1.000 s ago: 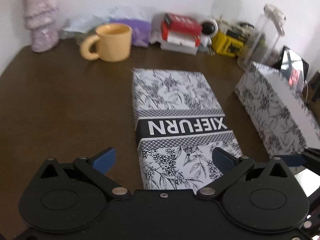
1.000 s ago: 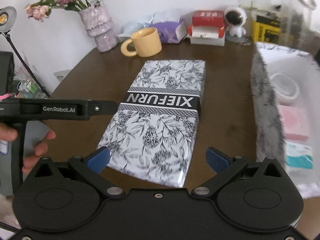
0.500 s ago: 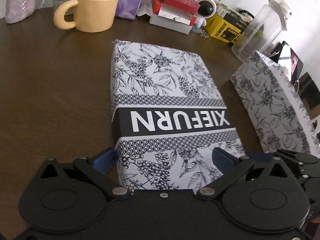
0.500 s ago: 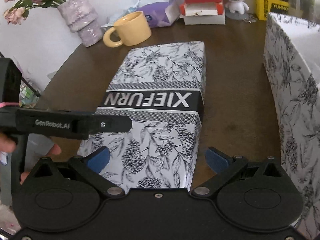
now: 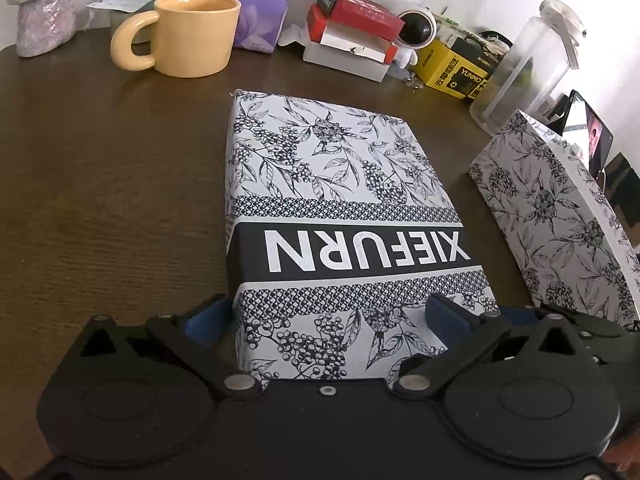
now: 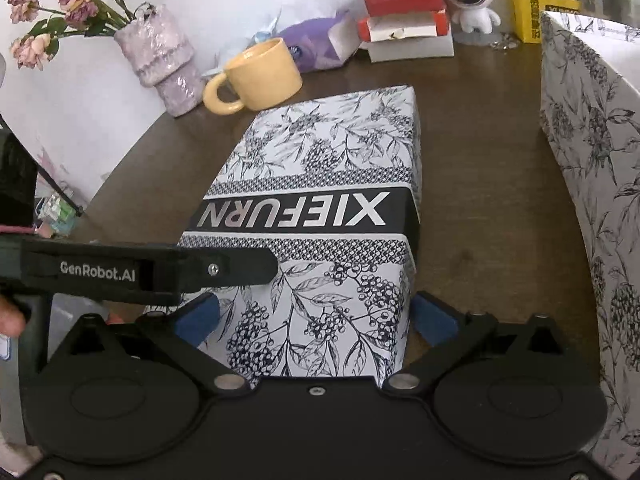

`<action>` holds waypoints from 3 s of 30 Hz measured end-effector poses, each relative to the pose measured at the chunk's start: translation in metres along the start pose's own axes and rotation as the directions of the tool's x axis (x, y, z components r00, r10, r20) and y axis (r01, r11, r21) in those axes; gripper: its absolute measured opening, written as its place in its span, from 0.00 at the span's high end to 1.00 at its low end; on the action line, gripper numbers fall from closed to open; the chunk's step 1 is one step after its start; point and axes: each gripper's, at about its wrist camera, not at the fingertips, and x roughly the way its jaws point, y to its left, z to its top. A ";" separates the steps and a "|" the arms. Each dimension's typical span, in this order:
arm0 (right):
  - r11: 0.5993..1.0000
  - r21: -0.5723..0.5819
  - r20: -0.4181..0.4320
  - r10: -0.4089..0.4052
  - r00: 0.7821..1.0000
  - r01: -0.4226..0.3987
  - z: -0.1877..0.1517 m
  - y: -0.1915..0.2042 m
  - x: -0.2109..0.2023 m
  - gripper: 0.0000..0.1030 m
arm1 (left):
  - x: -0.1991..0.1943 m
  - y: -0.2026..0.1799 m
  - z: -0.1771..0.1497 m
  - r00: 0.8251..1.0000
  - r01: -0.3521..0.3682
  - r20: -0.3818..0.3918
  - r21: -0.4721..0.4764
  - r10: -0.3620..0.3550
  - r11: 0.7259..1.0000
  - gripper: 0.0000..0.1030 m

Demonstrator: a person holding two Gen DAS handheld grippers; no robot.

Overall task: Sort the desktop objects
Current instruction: 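Lower the left gripper over the lid and close on its sides, then lift the XIEFURN lid with the left gripper and carry it toward the floral box, then lower the lid onto the open floral box with the left gripper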

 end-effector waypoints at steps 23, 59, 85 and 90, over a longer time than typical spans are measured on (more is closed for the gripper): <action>0.998 -0.052 0.049 0.028 0.998 -0.026 -0.039 0.031 -0.053 0.00 | -0.072 -0.042 -0.046 0.991 -0.110 0.079 0.009 0.109 0.994 0.00; 0.998 -0.068 0.078 -0.004 0.997 0.010 -0.268 0.018 -0.317 0.01 | -0.211 -0.227 -0.285 0.996 -0.063 0.059 0.017 0.062 0.998 0.00; 0.985 -0.061 0.227 -0.141 0.964 0.159 -0.202 -0.063 -0.374 0.01 | -0.157 -0.303 -0.195 0.983 0.036 0.176 0.072 -0.048 0.997 0.00; 0.983 -0.087 0.225 -0.137 0.965 0.160 -0.147 -0.097 -0.344 0.01 | -0.113 -0.306 -0.137 0.981 0.030 0.193 0.035 -0.036 0.999 0.00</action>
